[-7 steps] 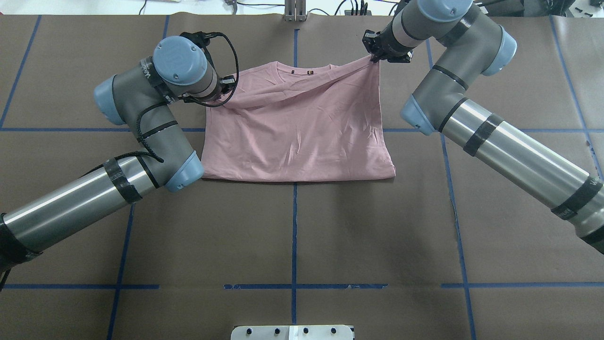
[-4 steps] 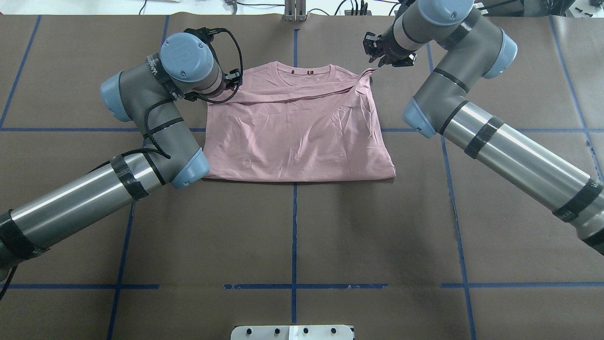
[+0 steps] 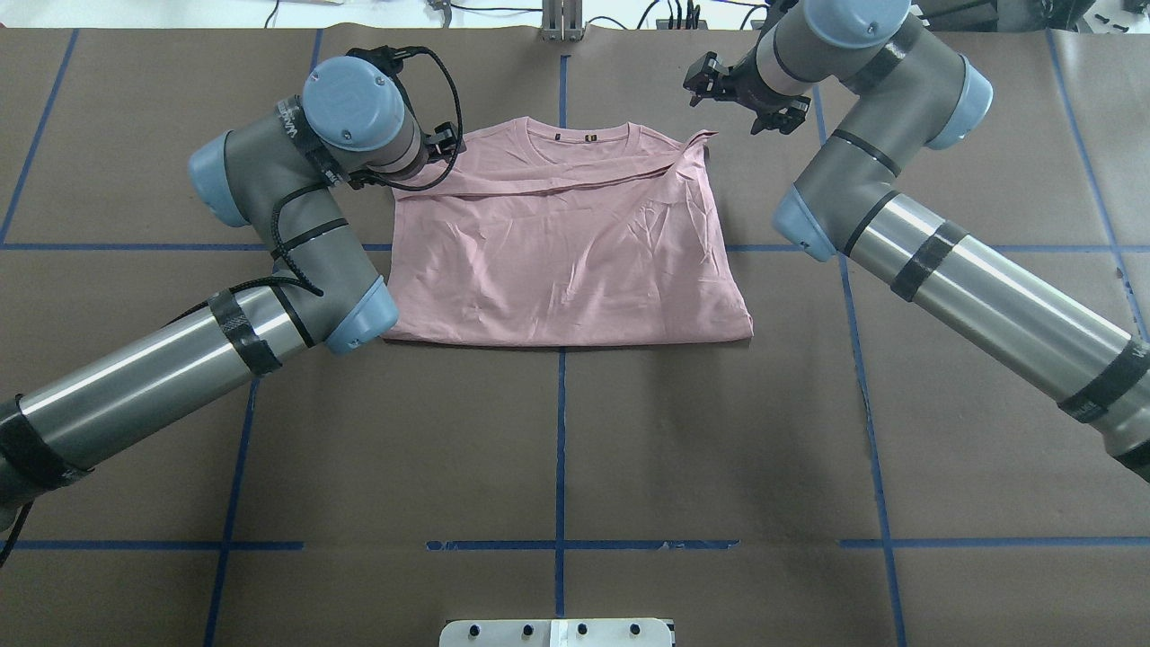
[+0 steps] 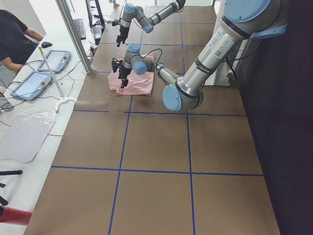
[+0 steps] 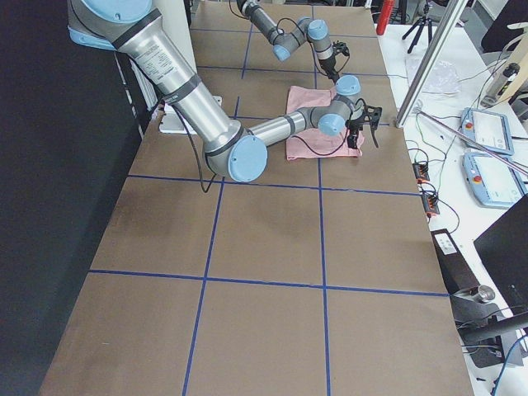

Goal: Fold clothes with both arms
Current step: 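Move the right gripper to the folded shirt's side edge and grasp it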

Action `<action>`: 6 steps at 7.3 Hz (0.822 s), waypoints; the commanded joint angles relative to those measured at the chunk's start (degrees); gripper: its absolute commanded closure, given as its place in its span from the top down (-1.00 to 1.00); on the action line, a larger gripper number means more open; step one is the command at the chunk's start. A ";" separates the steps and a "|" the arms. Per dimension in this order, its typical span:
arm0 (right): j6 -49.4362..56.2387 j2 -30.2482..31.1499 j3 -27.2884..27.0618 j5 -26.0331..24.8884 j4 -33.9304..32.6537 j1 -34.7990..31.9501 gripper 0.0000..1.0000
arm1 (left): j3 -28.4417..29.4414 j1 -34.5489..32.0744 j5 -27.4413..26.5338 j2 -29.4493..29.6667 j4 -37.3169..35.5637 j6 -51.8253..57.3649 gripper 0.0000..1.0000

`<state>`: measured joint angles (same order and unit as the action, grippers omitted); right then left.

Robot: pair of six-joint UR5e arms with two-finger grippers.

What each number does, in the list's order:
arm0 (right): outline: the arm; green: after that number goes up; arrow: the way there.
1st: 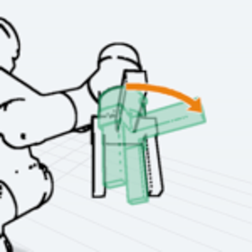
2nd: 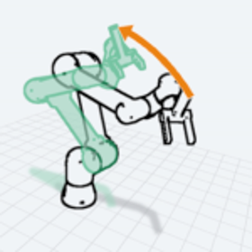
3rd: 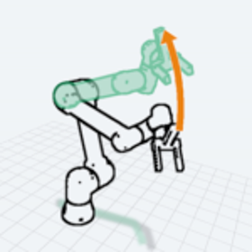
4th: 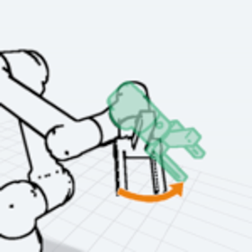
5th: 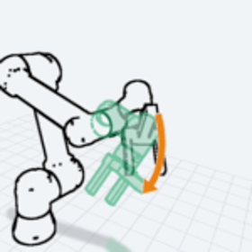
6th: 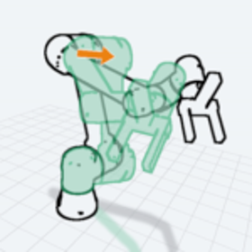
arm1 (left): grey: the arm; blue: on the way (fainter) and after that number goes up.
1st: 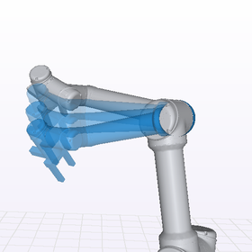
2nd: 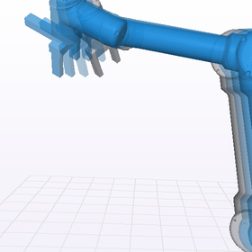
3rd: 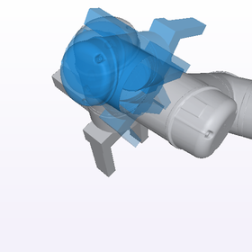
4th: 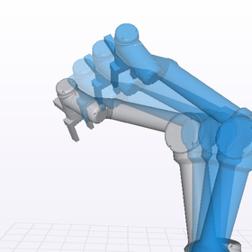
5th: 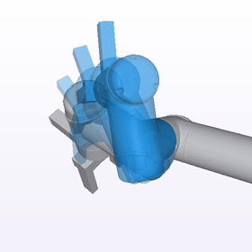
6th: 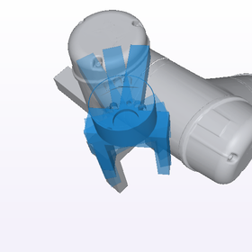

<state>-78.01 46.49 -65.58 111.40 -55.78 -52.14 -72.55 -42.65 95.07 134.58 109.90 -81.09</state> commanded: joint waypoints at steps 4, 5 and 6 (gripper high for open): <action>-4.49 17.36 -26.73 2.26 -11.79 9.83 1.00 | -3.02 -2.26 5.39 -0.45 -0.92 0.76 1.00; -9.04 21.41 -30.62 -2.19 -11.81 14.65 1.00 | -3.56 -2.26 5.39 -0.46 -1.01 0.76 1.00; -9.78 24.15 -33.36 -5.45 -12.24 18.27 1.00 | -4.87 -2.26 5.39 -0.54 -1.18 0.67 1.00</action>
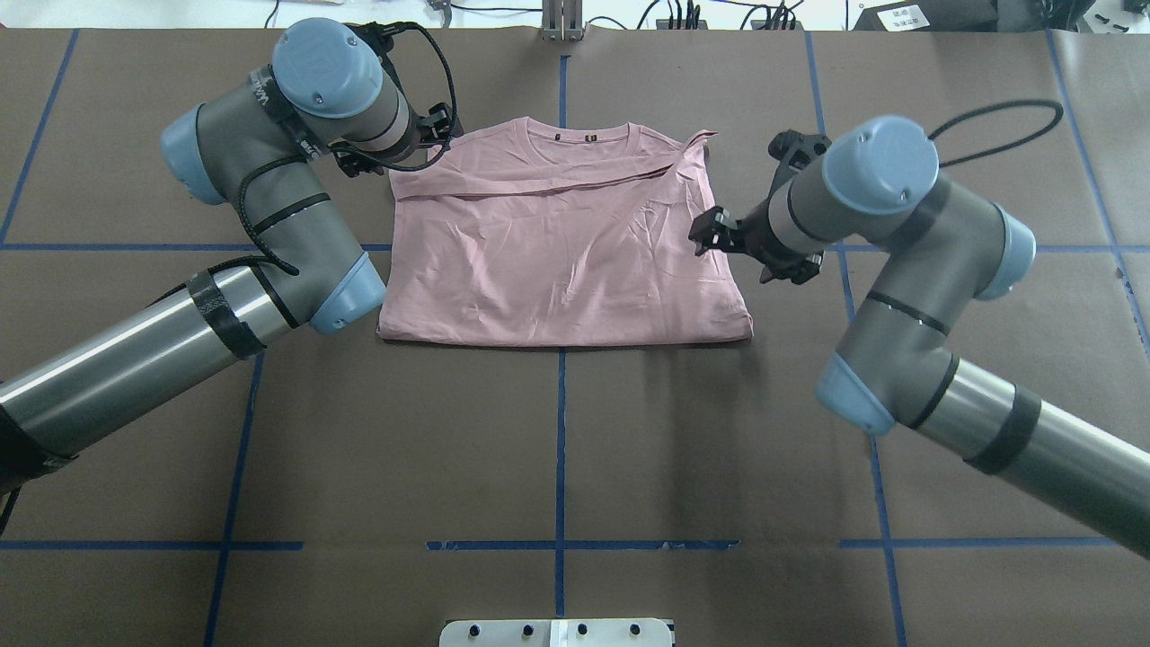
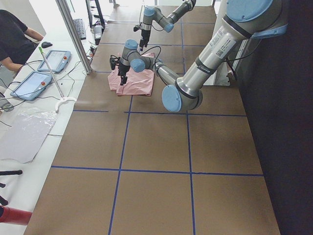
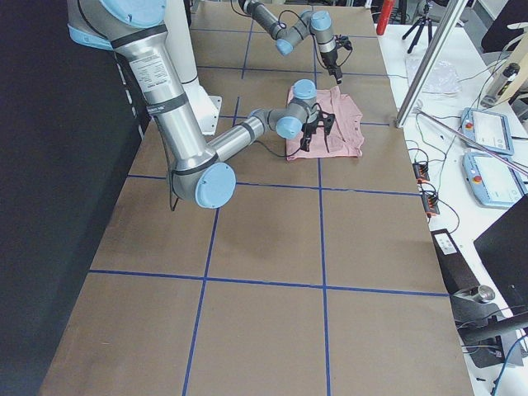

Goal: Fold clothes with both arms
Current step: 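Move the right gripper to the folded shirt's side edge and grasp it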

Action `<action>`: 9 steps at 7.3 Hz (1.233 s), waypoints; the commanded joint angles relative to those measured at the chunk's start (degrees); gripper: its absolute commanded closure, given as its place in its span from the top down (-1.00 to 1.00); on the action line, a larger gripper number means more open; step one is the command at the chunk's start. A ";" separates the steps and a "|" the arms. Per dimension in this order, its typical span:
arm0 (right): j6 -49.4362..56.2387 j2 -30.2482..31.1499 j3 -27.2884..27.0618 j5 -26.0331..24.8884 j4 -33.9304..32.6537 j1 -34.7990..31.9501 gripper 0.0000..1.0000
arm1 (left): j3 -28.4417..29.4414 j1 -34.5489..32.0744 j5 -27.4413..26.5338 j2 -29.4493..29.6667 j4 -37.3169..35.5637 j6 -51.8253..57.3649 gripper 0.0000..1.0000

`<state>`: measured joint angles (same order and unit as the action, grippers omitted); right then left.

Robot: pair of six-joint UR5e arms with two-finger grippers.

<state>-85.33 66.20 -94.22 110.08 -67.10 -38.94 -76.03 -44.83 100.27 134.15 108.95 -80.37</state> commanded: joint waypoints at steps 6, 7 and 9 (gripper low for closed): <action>-0.11 4.38 -2.02 -5.32 -1.01 5.02 0.90 | -2.46 -0.09 0.19 -0.20 -1.46 -0.22 1.00; 0.94 4.38 -1.50 -5.32 -1.10 4.49 0.84 | -2.46 -0.09 0.19 -0.21 -1.46 -0.49 1.00; 0.95 3.94 -1.05 -4.88 -1.10 4.57 -0.80 | -2.54 -0.09 0.01 -0.73 -1.37 -0.66 1.00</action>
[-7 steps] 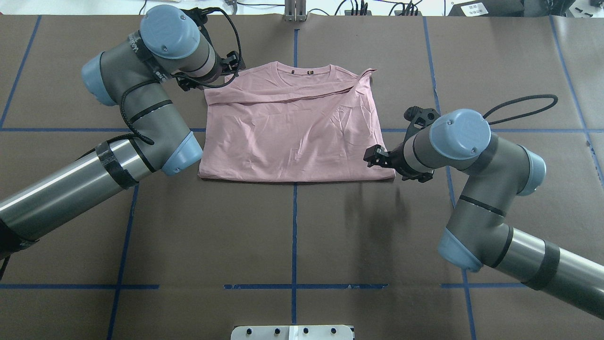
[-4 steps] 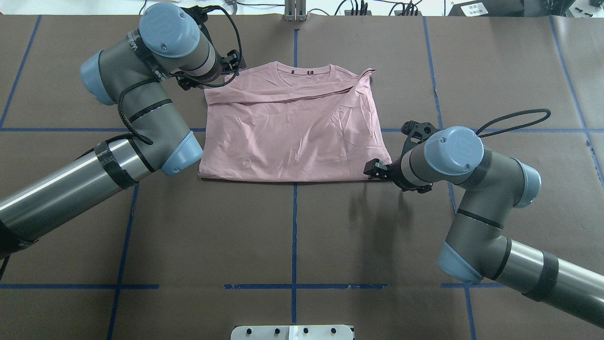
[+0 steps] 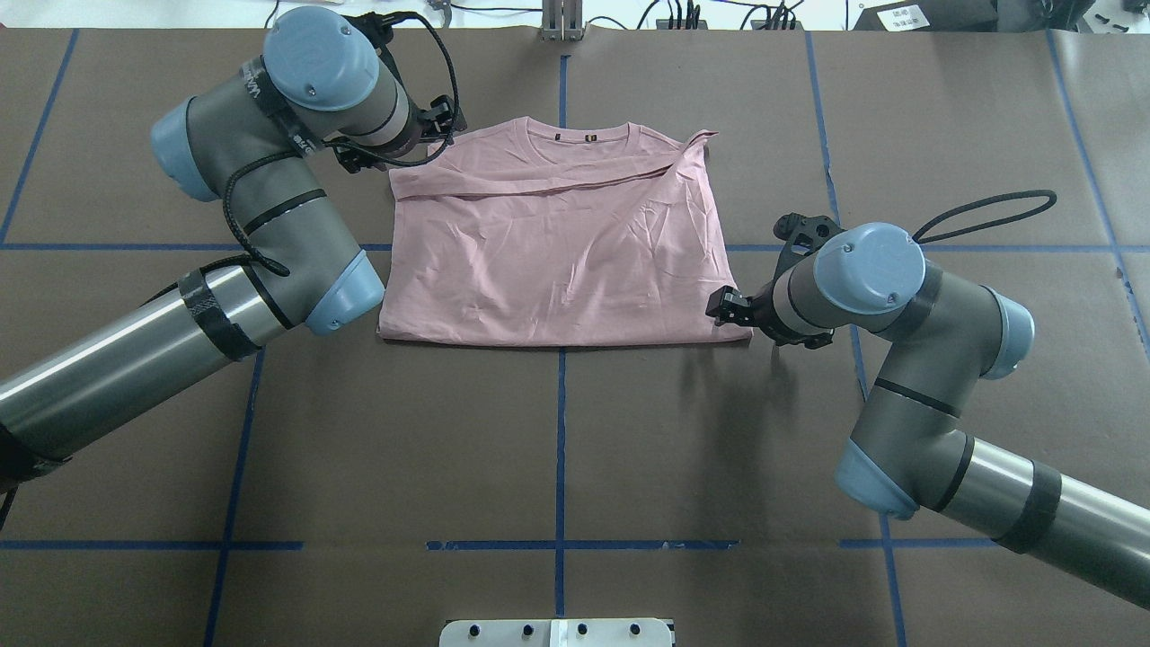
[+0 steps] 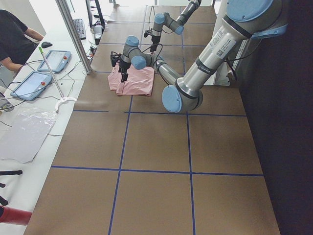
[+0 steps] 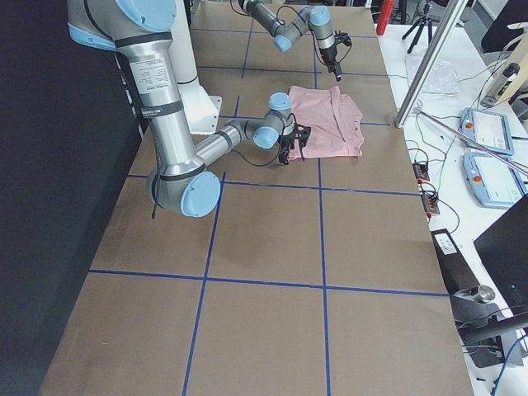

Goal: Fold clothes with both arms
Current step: 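Move the right gripper to the folded shirt's side edge and grasp it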

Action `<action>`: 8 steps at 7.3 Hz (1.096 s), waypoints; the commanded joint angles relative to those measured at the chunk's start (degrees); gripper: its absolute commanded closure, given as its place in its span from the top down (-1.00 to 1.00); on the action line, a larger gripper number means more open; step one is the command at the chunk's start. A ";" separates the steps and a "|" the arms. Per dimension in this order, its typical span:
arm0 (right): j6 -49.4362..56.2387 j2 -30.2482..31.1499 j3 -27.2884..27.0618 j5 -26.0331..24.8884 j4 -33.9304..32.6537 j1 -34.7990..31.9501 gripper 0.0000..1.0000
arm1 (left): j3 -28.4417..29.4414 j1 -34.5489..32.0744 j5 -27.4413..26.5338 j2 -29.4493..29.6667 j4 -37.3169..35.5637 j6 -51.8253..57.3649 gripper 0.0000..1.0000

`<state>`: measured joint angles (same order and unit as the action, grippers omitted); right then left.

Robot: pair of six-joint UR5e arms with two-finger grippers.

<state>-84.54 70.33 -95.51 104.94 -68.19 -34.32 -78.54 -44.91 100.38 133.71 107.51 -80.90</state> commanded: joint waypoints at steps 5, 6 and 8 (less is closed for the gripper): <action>0.25 -0.11 -0.81 1.14 -0.01 0.48 -1.00 | 0.06 0.09 -0.19 -0.82 0.33 -0.05 1.00; 0.25 0.41 -2.30 1.84 -1.06 0.31 -1.00 | 0.06 0.09 -0.19 -0.82 0.33 -0.05 1.00; 0.25 -0.11 -5.90 1.85 -7.19 1.18 -1.00 | 0.06 0.09 -0.19 -0.73 0.33 -0.13 1.00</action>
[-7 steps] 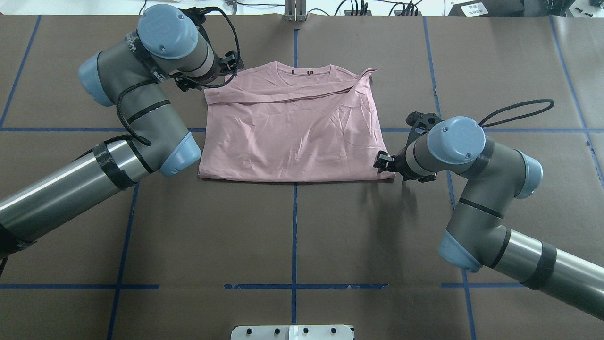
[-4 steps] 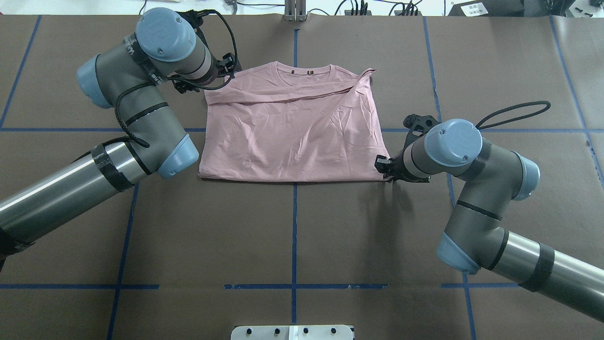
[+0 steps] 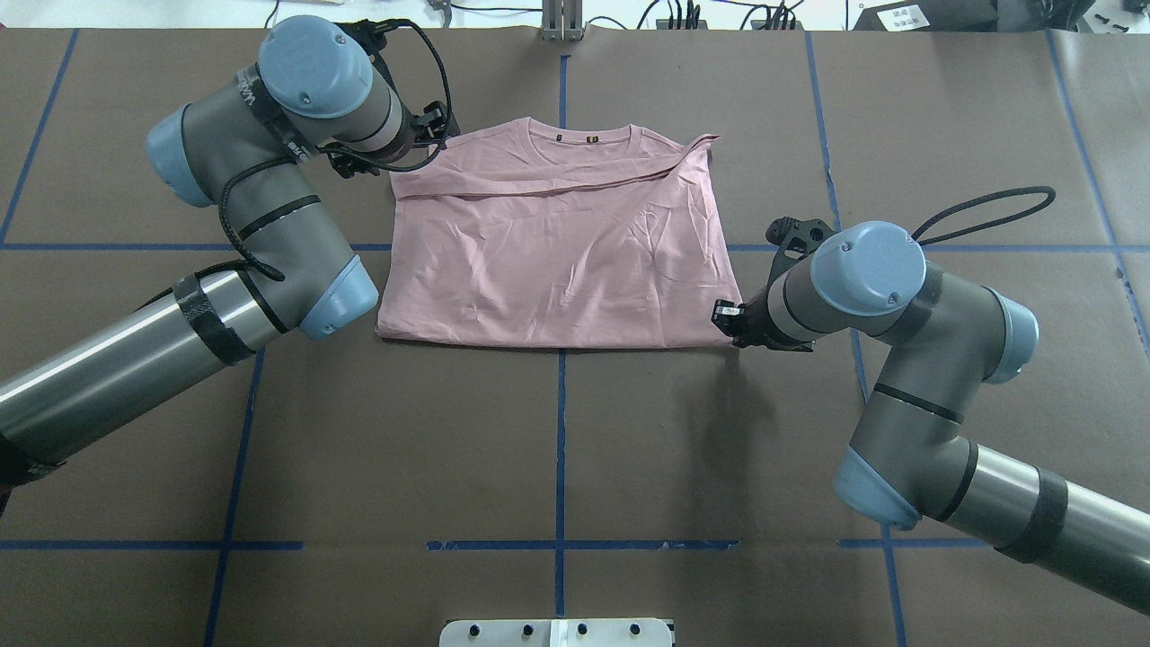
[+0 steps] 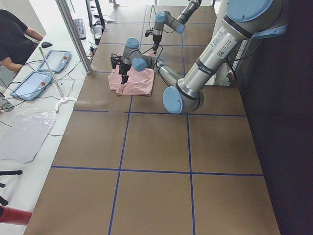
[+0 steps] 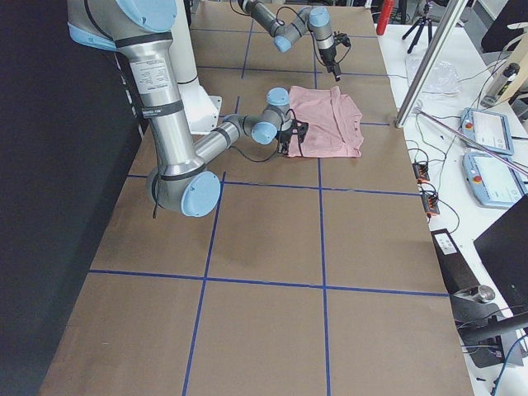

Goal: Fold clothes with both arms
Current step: 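Drag the grasped edge with the right gripper toward the robot, rotating the shirt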

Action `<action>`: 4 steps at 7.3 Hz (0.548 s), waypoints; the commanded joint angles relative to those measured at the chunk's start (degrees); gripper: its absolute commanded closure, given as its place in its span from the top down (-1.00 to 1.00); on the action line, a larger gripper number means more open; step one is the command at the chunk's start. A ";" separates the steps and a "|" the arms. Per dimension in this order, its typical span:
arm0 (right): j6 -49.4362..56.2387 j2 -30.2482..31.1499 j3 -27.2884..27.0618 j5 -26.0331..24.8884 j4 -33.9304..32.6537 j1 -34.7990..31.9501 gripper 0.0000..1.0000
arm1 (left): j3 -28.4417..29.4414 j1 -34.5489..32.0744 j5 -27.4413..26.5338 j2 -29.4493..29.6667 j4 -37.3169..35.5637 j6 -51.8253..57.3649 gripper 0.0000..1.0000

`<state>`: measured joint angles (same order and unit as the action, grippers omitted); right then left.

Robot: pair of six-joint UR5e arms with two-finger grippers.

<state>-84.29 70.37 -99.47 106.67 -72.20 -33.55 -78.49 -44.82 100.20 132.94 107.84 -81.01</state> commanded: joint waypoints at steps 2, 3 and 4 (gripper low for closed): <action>0.01 7.01 -8.67 0.81 -4.08 2.42 -1.00 | -0.78 0.00 -0.09 0.04 -0.17 -0.12 1.00; -0.34 13.68 -16.29 0.99 -6.70 6.18 -1.00 | -1.14 0.00 0.00 0.03 -0.26 -0.03 1.00; -0.78 19.66 -24.46 2.30 -11.95 10.92 -1.00 | -2.10 0.00 -0.09 -0.40 -0.26 -0.03 1.00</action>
<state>-84.62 82.51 -114.45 107.83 -79.12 -27.75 -79.65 -44.82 100.15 132.88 107.62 -81.06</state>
